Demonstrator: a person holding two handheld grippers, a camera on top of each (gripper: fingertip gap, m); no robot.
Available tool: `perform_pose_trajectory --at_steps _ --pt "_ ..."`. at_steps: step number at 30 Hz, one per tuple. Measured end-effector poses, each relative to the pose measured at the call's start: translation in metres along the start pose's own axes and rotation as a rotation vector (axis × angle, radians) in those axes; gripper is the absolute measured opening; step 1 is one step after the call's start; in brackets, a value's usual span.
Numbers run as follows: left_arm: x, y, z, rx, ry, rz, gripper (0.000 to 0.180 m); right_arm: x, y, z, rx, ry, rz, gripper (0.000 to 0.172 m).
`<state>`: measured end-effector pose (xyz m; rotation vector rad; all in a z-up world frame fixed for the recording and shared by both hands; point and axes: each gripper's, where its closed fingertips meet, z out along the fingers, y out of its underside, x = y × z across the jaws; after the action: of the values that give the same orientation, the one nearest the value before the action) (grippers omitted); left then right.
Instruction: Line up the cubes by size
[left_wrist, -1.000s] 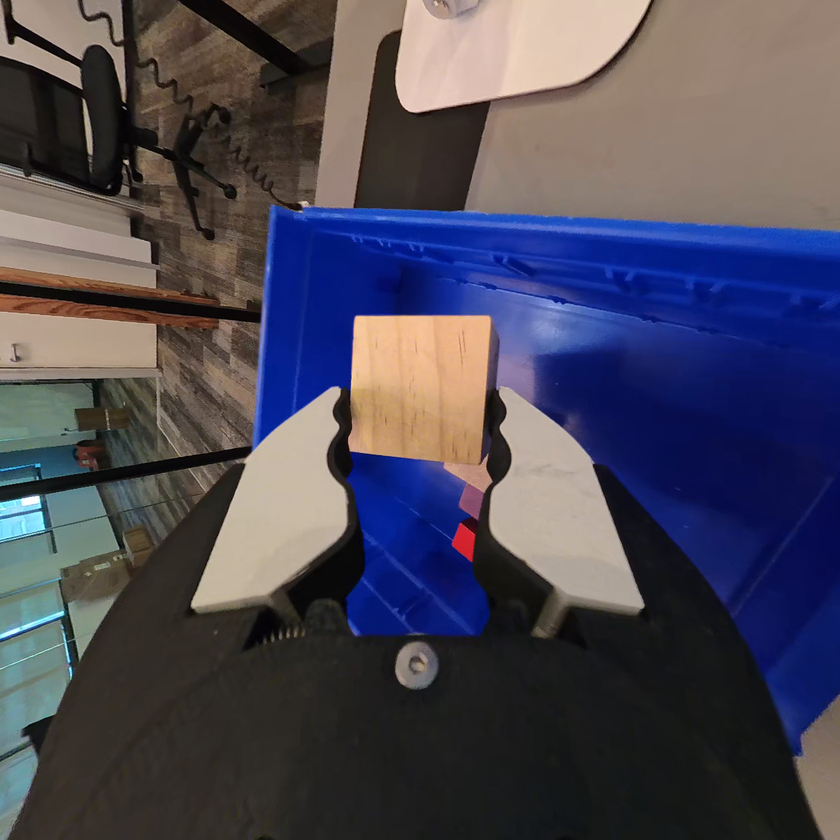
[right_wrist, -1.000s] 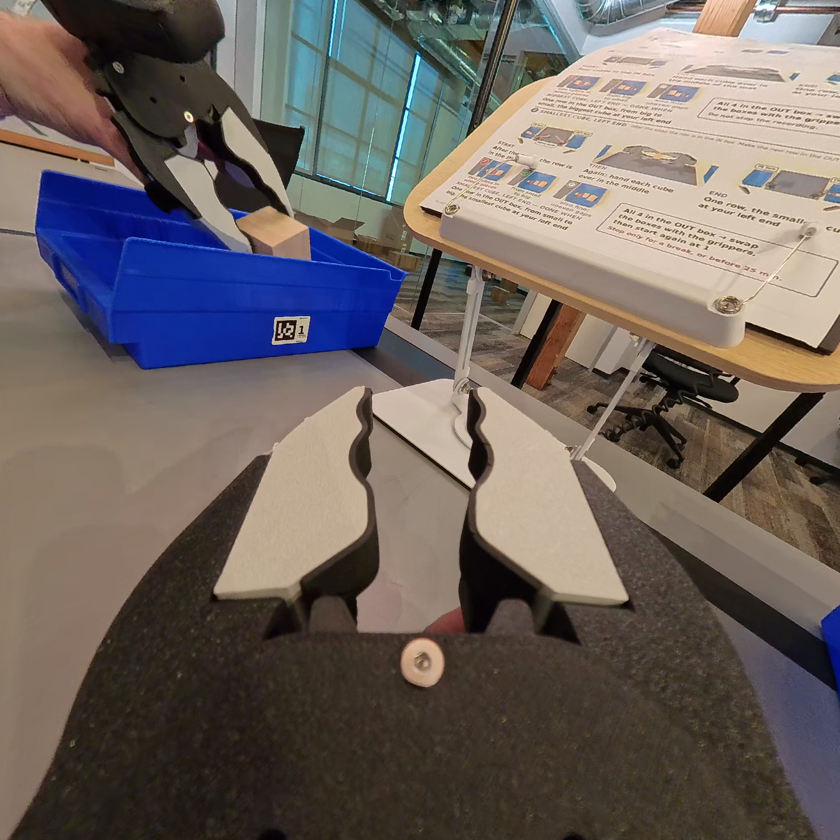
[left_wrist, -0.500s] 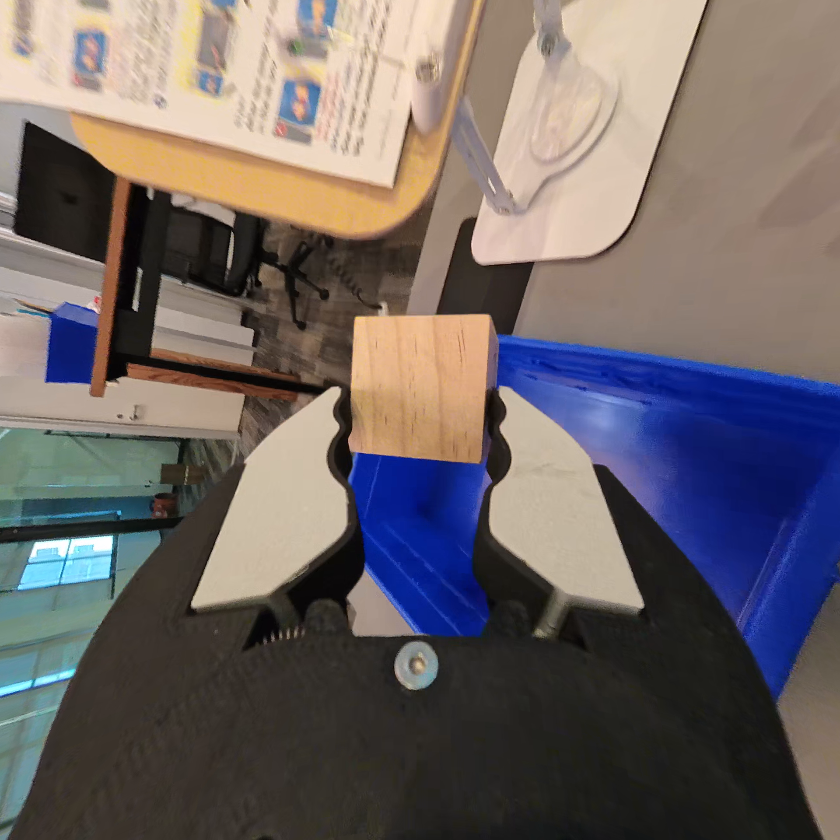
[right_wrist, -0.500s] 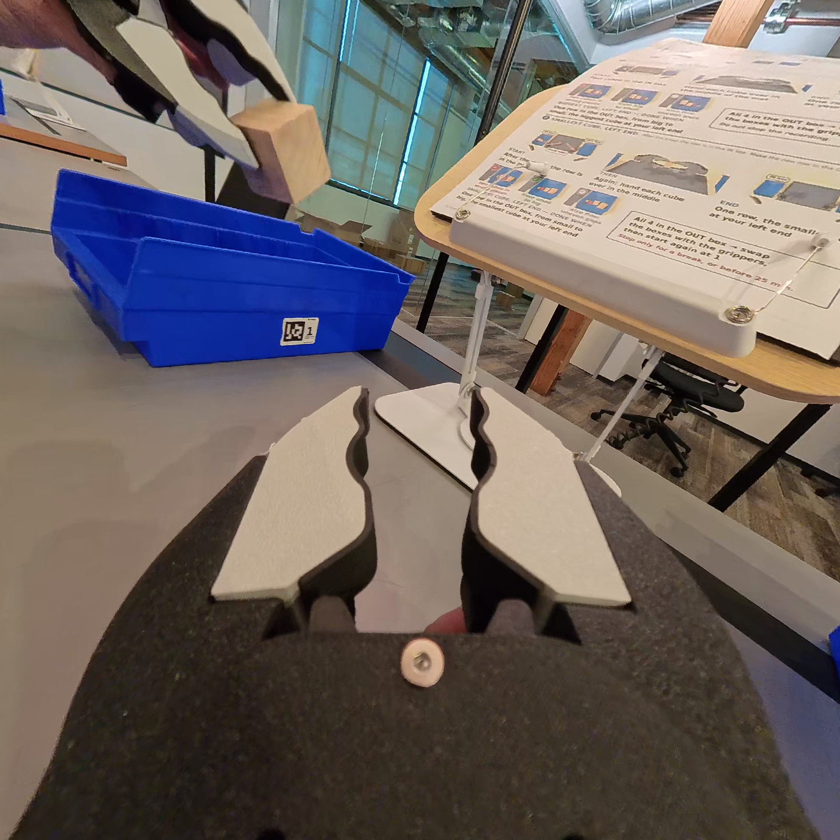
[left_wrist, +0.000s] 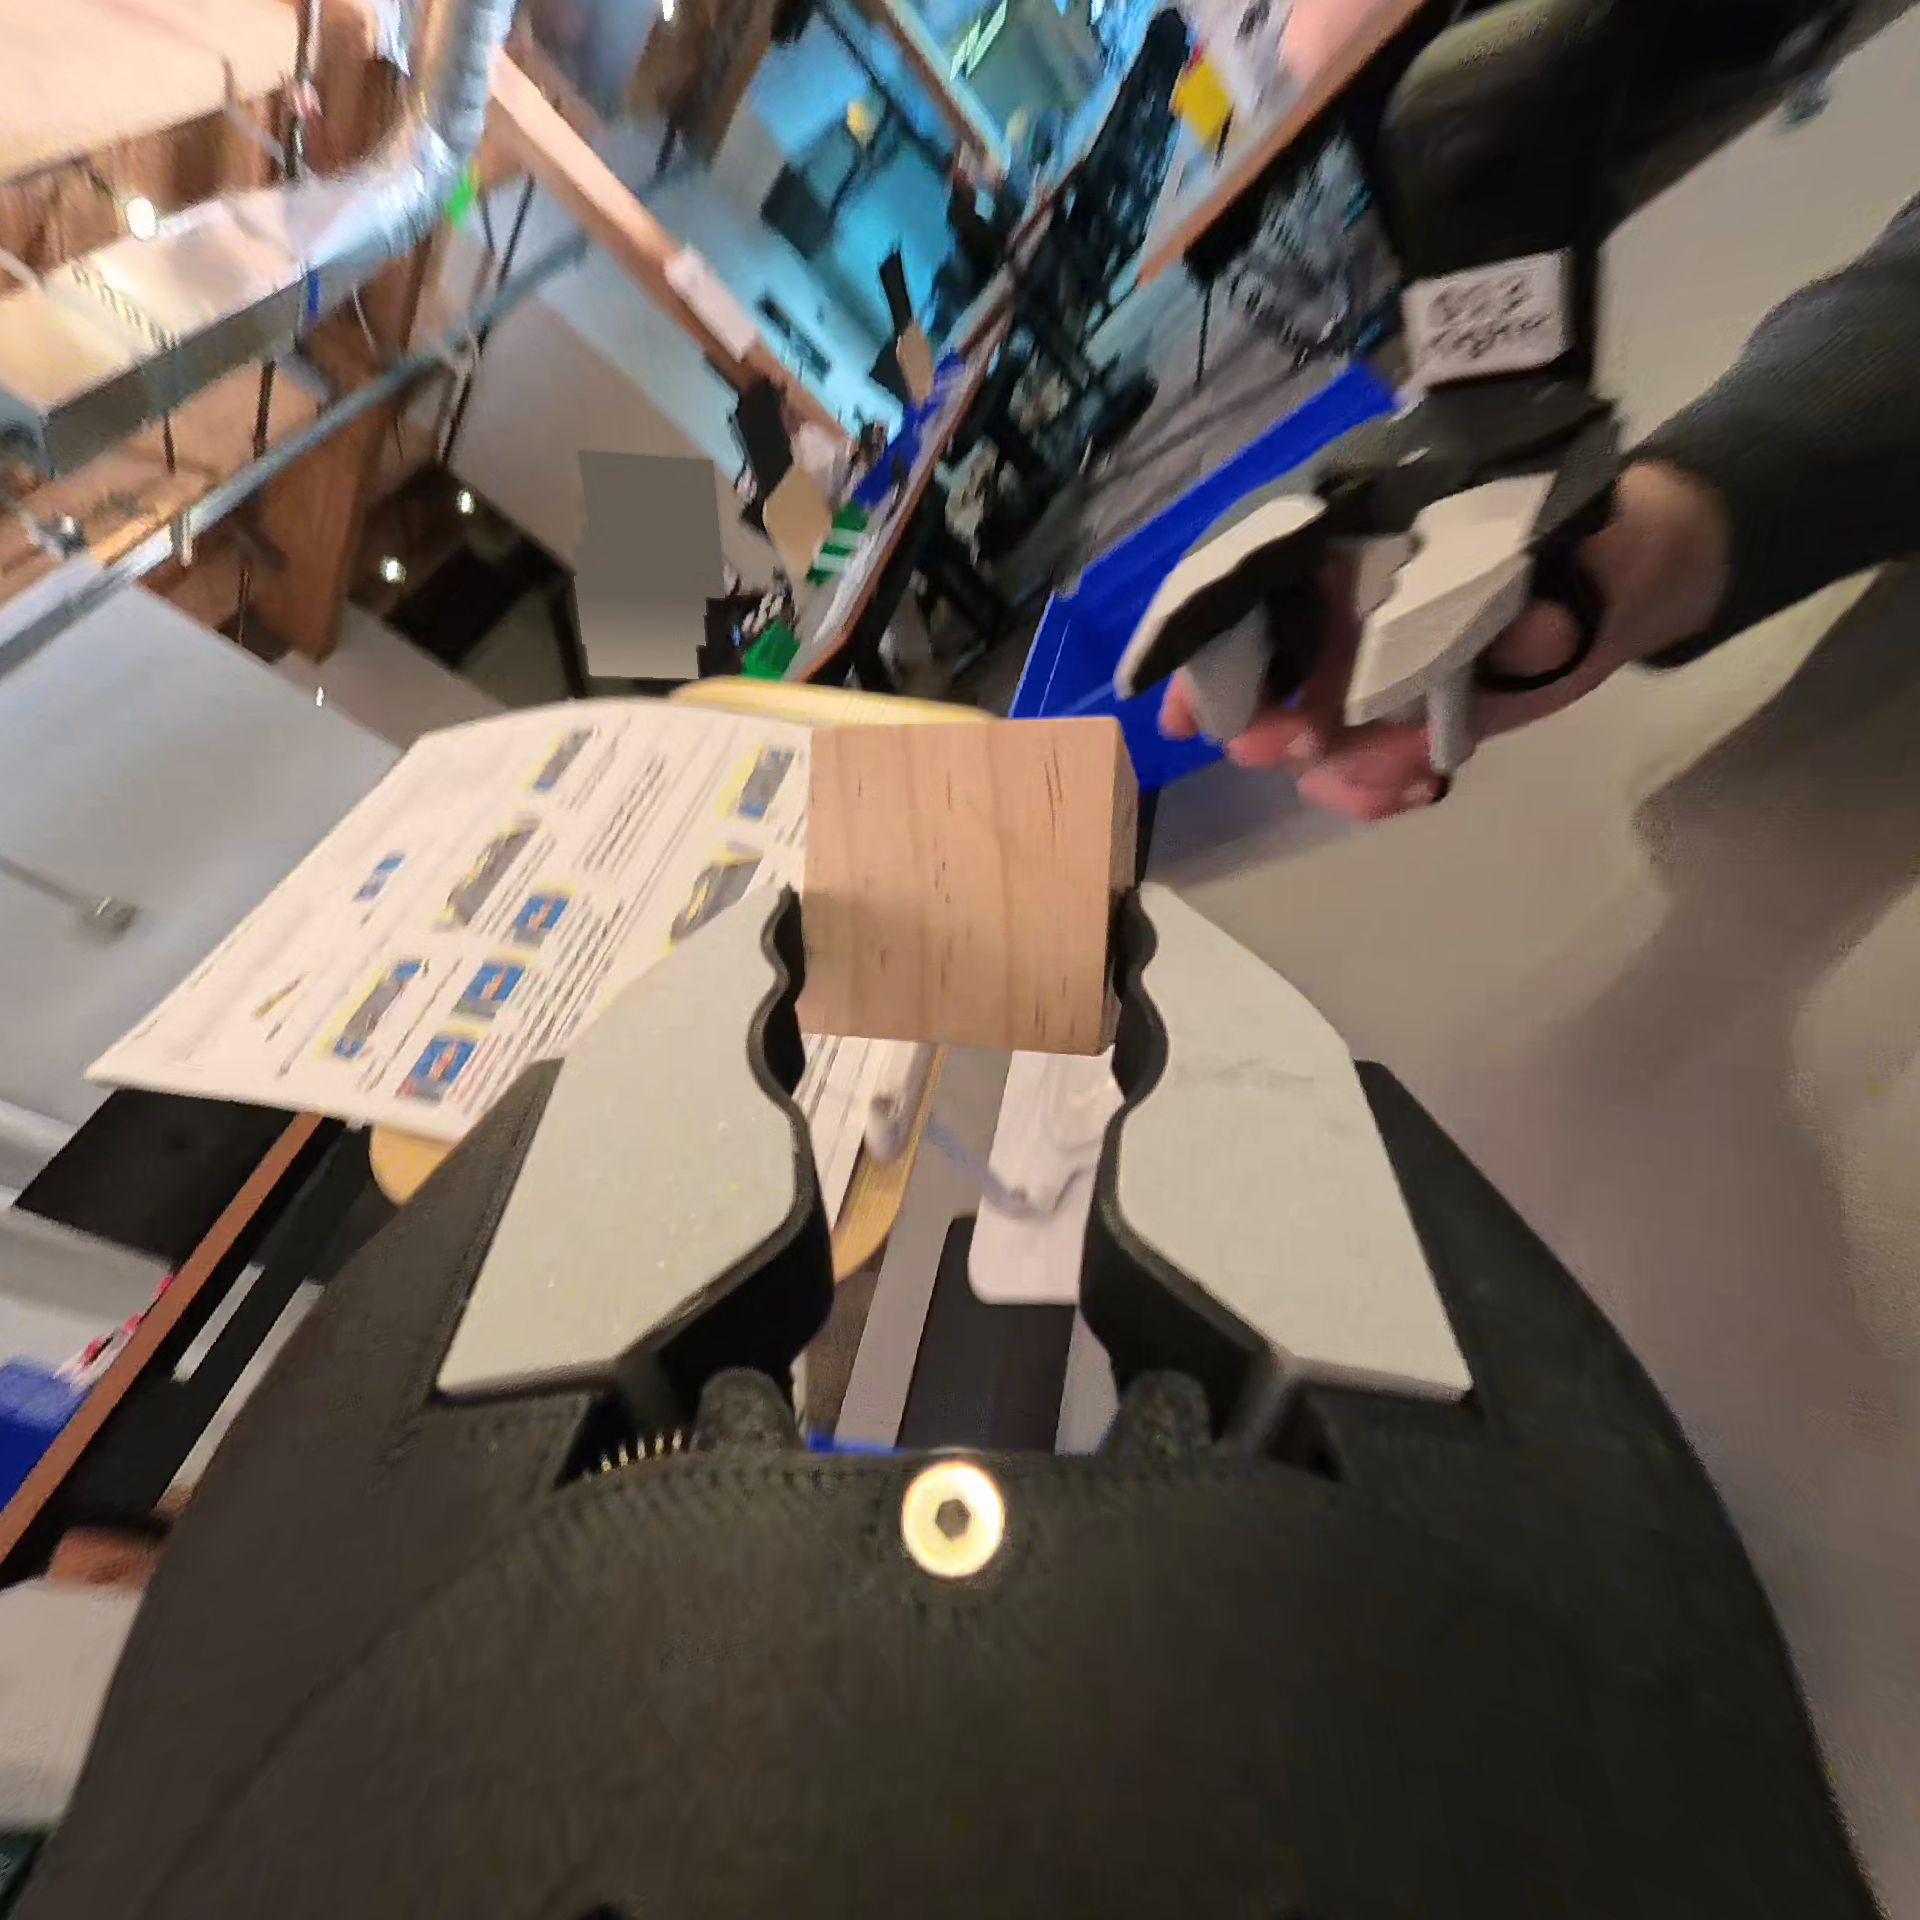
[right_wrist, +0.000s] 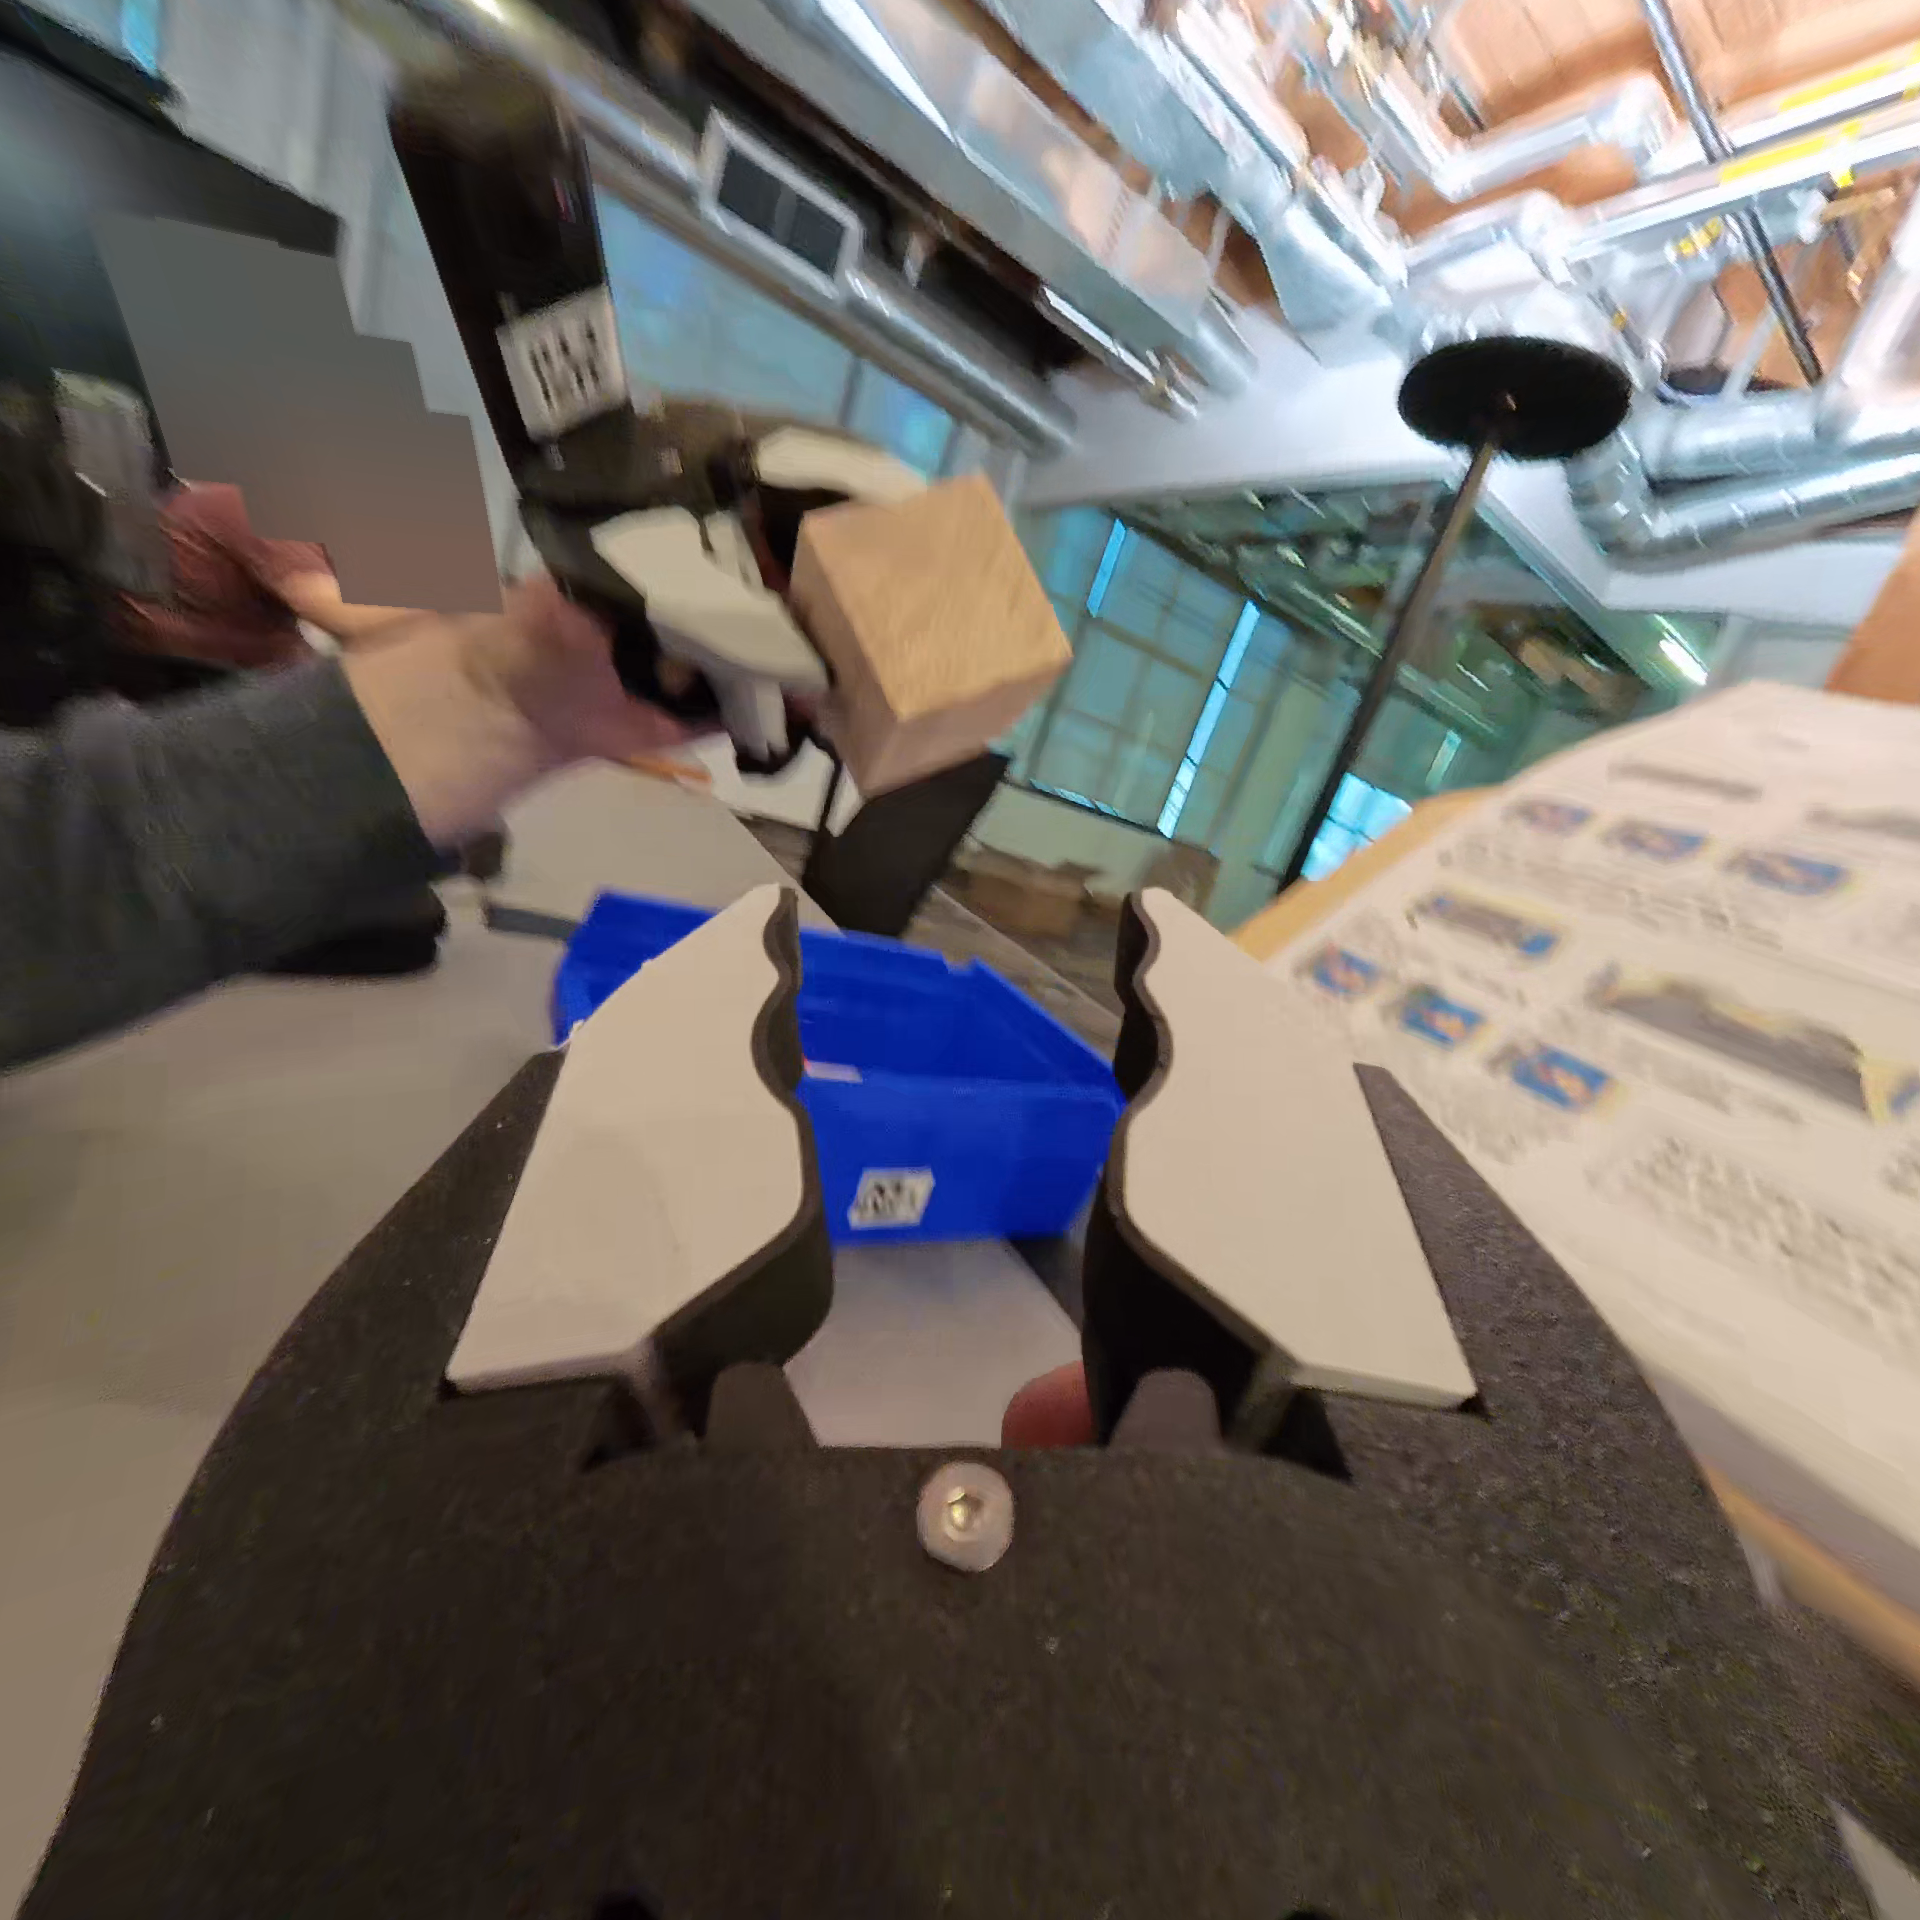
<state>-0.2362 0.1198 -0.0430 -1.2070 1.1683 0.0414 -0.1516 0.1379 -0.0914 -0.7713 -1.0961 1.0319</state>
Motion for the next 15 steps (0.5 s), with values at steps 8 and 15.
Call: perform_pose_trajectory --at_steps 8,15 --pt "0.016 -0.051 0.016 0.286 0.067 -0.096 0.057 -0.007 -0.067 0.03 0.182 -0.158 -0.009 0.069" --pt "0.033 -0.066 0.027 0.402 0.156 -0.171 0.057 -0.013 -0.066 0.028 0.197 -0.19 0.049 0.064"
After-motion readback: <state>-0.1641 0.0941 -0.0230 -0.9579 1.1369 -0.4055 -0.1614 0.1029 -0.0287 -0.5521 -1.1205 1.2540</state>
